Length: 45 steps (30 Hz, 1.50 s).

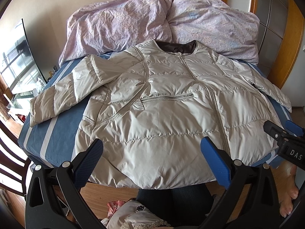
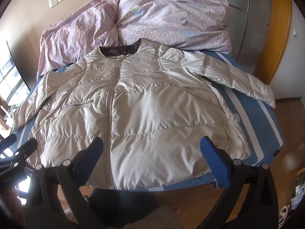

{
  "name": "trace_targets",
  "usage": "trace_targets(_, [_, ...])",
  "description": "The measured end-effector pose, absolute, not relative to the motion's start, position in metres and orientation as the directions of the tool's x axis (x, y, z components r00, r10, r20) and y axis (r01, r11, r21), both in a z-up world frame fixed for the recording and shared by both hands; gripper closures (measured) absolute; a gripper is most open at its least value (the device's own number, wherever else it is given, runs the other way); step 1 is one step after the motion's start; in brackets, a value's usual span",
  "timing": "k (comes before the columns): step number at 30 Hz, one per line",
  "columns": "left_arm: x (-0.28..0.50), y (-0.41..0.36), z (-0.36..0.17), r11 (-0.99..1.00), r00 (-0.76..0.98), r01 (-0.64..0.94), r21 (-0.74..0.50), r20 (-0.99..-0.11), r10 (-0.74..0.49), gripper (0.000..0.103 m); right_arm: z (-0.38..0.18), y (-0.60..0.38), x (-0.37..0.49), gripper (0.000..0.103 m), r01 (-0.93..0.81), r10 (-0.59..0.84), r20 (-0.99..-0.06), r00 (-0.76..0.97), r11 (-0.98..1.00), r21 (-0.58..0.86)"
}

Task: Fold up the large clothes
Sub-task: 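Grasp the jacket sleeve with the right gripper and fold it across the body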

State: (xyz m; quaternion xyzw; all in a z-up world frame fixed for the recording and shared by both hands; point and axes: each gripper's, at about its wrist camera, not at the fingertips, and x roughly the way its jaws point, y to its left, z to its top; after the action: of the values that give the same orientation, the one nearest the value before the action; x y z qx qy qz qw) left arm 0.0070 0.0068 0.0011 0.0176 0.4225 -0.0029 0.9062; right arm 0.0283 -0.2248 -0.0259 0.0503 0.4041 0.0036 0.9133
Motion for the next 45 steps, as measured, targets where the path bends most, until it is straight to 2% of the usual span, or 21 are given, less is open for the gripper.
trace_targets(6, [0.023, 0.019, -0.002, 1.000, 0.626, 0.005, 0.010, -0.780, 0.005, 0.001, -0.027, -0.277, 0.048, 0.002, 0.073, 0.124, -0.654, 0.747, 0.961, 0.266])
trace_targets(10, [0.037, 0.032, -0.004, 1.000, 0.623, 0.000, -0.027, -0.782, -0.022, 0.001, -0.035, -0.349, 0.072, 0.002, 0.223, 0.112, -0.627, 0.771, 0.874, 0.431])
trace_targets(15, [0.061, 0.050, -0.011, 0.996, 0.588, 0.005, -0.089, -0.805, -0.075, 0.001, -0.072, -0.455, 0.105, 0.002, 0.454, 0.117, -0.662, 0.740, 0.639, 0.621])
trace_targets(19, [0.080, 0.065, -0.017, 0.988, 0.558, 0.012, -0.151, -0.819, -0.132, 0.001, -0.110, -0.525, 0.119, 0.020, 0.573, 0.123, -0.672, 0.730, 0.425, 0.701])
trace_targets(22, [0.092, 0.076, -0.020, 0.980, 0.546, 0.013, -0.197, -0.820, -0.172, 0.001, -0.134, -0.557, 0.128, 0.028, 0.614, 0.124, -0.665, 0.737, 0.289, 0.734])
trace_targets(27, [0.104, 0.094, -0.018, 0.974, 0.566, -0.013, -0.225, -0.805, -0.178, 0.001, -0.152, -0.589, 0.143, 0.042, 0.621, 0.076, -0.641, 0.764, 0.183, 0.762])
trace_targets(31, [0.112, 0.116, -0.019, 0.963, 0.612, -0.054, -0.263, -0.771, -0.177, 0.001, -0.156, -0.606, 0.151, 0.063, 0.651, 0.033, -0.663, 0.748, 0.161, 0.742])
trace_targets(33, [0.116, 0.125, -0.020, 0.958, 0.623, -0.069, -0.278, -0.762, -0.177, 0.001, -0.157, -0.610, 0.152, 0.069, 0.668, 0.011, -0.678, 0.735, 0.162, 0.726])
trace_targets(38, [0.120, 0.147, -0.029, 0.938, 0.638, -0.108, -0.328, -0.747, -0.188, 0.001, -0.147, -0.607, 0.169, 0.091, 0.710, -0.064, -0.722, 0.689, 0.260, 0.654])
trace_targets(41, [0.120, 0.158, -0.032, 0.924, 0.644, -0.120, -0.362, -0.737, -0.205, 0.001, -0.114, -0.594, 0.178, 0.096, 0.723, -0.177, -0.725, 0.665, 0.396, 0.566])
trace_targets(45, [0.117, 0.174, -0.034, 0.908, 0.664, -0.136, -0.396, -0.716, -0.213, 0.001, -0.057, -0.564, 0.193, 0.097, 0.691, -0.306, -0.663, 0.683, 0.564, 0.452])
